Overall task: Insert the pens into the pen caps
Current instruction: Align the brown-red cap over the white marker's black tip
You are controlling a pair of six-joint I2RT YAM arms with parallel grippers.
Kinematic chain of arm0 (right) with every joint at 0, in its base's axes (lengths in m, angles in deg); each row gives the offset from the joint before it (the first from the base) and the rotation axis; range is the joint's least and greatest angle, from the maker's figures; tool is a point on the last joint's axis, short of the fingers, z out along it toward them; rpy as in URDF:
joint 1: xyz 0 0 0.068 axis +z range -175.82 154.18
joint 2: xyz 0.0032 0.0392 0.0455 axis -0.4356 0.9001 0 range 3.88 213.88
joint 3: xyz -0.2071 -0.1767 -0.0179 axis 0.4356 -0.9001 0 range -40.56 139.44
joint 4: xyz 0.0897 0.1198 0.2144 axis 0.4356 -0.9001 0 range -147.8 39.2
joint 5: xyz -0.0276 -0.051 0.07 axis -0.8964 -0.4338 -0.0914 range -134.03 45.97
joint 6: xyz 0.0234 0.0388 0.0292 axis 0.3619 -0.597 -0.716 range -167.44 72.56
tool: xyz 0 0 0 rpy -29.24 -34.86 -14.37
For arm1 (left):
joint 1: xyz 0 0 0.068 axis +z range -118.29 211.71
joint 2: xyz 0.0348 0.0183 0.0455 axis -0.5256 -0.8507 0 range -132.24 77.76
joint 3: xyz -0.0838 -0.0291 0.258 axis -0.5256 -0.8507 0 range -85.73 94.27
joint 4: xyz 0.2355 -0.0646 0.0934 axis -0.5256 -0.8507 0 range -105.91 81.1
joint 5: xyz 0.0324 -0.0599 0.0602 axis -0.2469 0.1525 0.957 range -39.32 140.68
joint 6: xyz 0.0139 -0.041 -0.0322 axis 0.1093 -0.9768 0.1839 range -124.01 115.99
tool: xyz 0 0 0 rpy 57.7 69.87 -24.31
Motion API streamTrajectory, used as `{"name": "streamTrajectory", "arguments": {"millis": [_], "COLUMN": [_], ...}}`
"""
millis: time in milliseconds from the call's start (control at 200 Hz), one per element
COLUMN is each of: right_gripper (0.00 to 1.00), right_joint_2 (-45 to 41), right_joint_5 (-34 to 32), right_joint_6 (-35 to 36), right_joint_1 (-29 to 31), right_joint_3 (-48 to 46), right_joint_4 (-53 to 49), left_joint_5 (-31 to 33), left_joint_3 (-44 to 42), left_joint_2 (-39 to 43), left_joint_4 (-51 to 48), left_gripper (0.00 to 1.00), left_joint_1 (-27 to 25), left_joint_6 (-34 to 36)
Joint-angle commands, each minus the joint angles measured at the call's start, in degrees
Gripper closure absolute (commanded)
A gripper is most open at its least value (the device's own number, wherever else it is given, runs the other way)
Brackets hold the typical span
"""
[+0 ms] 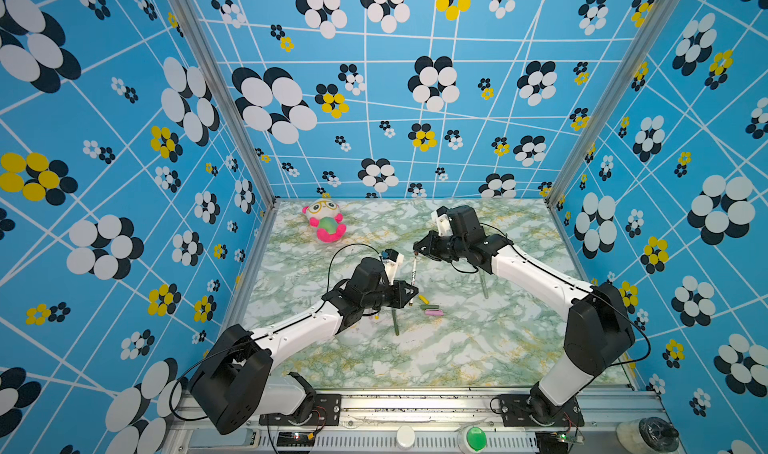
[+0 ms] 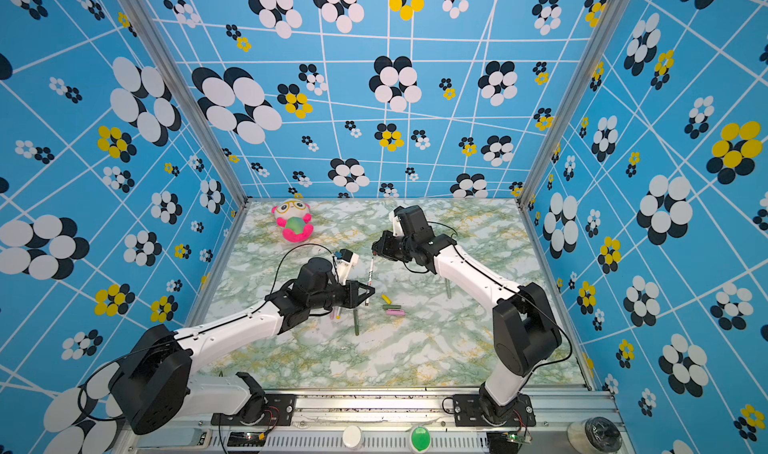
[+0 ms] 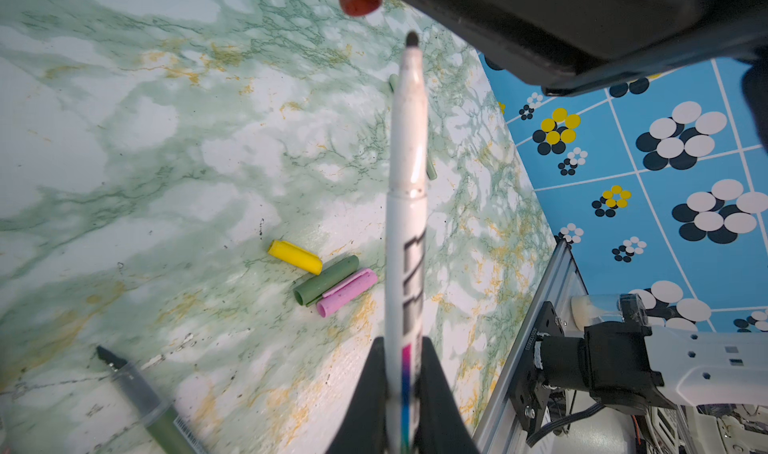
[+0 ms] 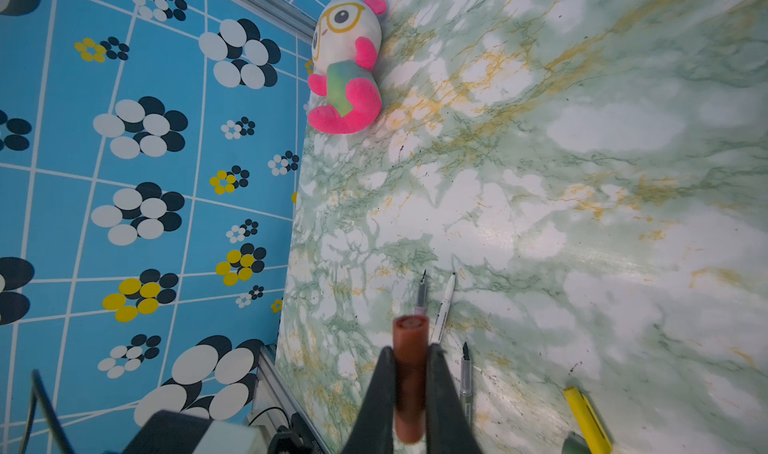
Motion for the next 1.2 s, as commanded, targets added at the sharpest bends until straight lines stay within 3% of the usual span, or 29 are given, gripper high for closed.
{"name": "streamTrajectory", "arguments": {"millis": [0,1194], "right_gripper": [0.91,0.91], "right_joint_2": [-1.5,-3.9], "right_joint_5": [1.3,2.0], "right_joint_6": [-1.1,-0.3], "right_joint_1": [-0.2,-0.1], "right_joint_3": [-0.3,-1.9], "right_joint_4": [1.9,2.0], "left_joint_5": [0.6,1.2], "left_joint_3": [1.4,1.5], "left_joint_2": [-0.7,-0.9], "left_joint_4": [1.4,1.4], "left_gripper": [1.00,1.00], "left_joint_1": [-0.3,-0.4], "left_joint_6": [0.4,0.5]}}
